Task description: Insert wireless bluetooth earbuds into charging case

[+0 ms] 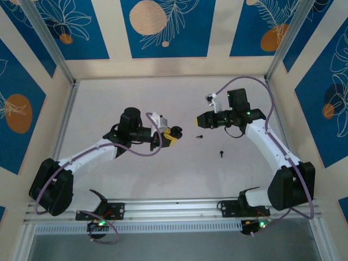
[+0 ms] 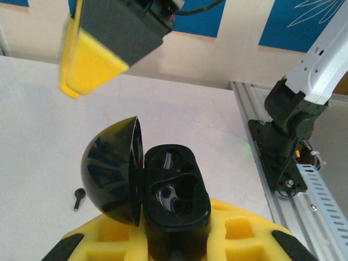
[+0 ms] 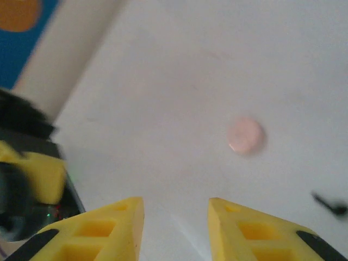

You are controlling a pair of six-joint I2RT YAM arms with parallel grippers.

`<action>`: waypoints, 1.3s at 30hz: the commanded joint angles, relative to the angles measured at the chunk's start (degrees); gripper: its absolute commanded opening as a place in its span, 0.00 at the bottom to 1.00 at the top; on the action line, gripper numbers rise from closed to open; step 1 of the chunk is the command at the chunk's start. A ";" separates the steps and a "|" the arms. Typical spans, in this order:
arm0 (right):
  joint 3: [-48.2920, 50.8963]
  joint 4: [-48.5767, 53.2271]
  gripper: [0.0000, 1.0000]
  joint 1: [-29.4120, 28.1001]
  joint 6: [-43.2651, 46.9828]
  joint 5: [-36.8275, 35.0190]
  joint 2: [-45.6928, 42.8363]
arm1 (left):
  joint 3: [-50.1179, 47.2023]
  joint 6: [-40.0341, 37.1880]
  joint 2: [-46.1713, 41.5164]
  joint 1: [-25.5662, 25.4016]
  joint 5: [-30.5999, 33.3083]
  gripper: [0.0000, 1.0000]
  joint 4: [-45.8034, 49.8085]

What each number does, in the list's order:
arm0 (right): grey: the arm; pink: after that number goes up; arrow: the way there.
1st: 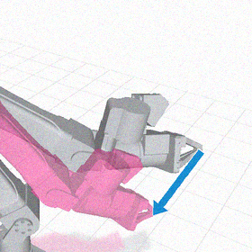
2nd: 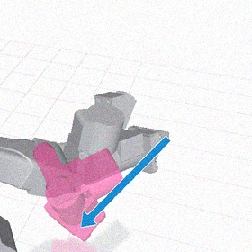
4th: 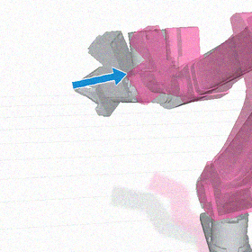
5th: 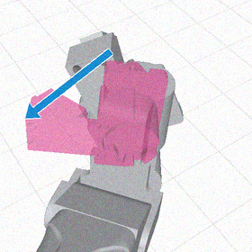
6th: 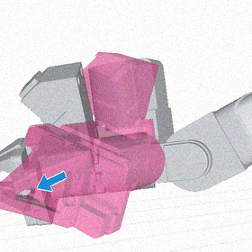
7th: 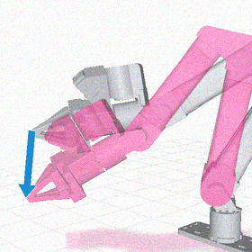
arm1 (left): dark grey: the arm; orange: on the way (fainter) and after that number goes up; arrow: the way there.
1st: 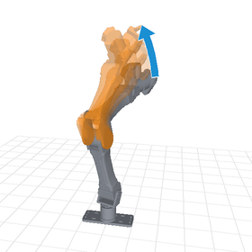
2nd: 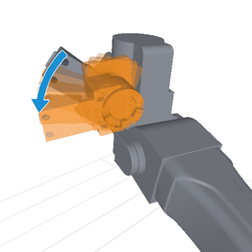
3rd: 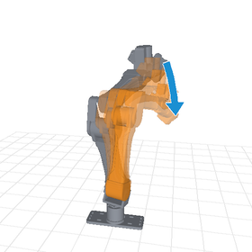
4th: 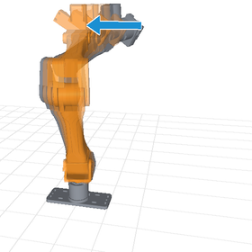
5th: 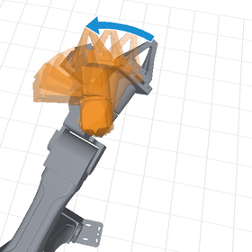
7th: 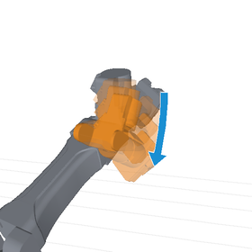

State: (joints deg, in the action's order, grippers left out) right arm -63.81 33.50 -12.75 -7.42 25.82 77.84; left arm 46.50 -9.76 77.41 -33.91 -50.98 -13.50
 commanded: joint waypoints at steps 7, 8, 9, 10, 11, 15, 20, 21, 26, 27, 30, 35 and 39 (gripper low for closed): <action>1.70 21.24 0.34 3.78 -11.53 -21.82 9.52 | -1.15 -4.04 2.25 -0.63 1.13 0.18 1.54; 2.15 21.55 0.35 4.41 -12.18 -22.84 10.80 | -1.11 -4.17 2.30 -0.64 1.14 0.18 1.62; 2.41 21.70 0.35 4.95 -12.58 -23.70 12.20 | -1.18 -4.26 2.31 -0.67 1.11 0.18 1.63; 2.61 21.66 0.35 5.44 -12.82 -24.10 13.45 | -1.21 -4.30 2.31 -0.71 1.09 0.18 1.63; 2.68 21.33 0.35 5.77 -12.99 -24.12 14.82 | -1.16 -4.35 2.40 -0.64 1.05 0.18 1.70; 1.79 20.73 0.35 5.91 -12.95 -24.95 19.15 | -1.06 -4.54 2.36 -0.71 1.07 0.18 2.23; 0.55 21.84 0.34 5.89 -12.13 -28.23 22.26 | -0.97 -4.85 2.27 -0.65 1.30 0.18 2.95; 0.35 22.07 0.34 5.87 -12.01 -28.82 22.70 | -0.97 -4.80 2.23 -0.70 1.31 0.18 2.95; -0.17 22.40 0.32 5.88 -11.59 -30.42 24.28 | -0.80 -4.72 2.25 -0.71 1.22 0.18 3.52; -0.17 22.28 0.32 5.83 -11.50 -30.48 24.48 | -0.71 -4.74 2.18 -0.72 1.26 0.18 3.73; -0.30 21.93 0.30 5.72 -11.22 -30.23 25.07 | -0.71 -4.75 1.94 -0.66 1.41 0.18 4.25; -0.61 21.79 0.29 5.07 -10.95 -29.74 26.22 | -0.61 -4.75 1.85 -0.71 1.49 0.18 4.77; -0.61 21.79 0.27 4.75 -11.10 -30.45 26.90 | -0.53 -4.74 1.70 -0.76 1.64 0.18 5.25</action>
State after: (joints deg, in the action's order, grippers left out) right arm -63.33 53.80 -7.55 -18.83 -4.19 103.74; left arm 45.98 -12.64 79.64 -34.04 -49.36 -9.06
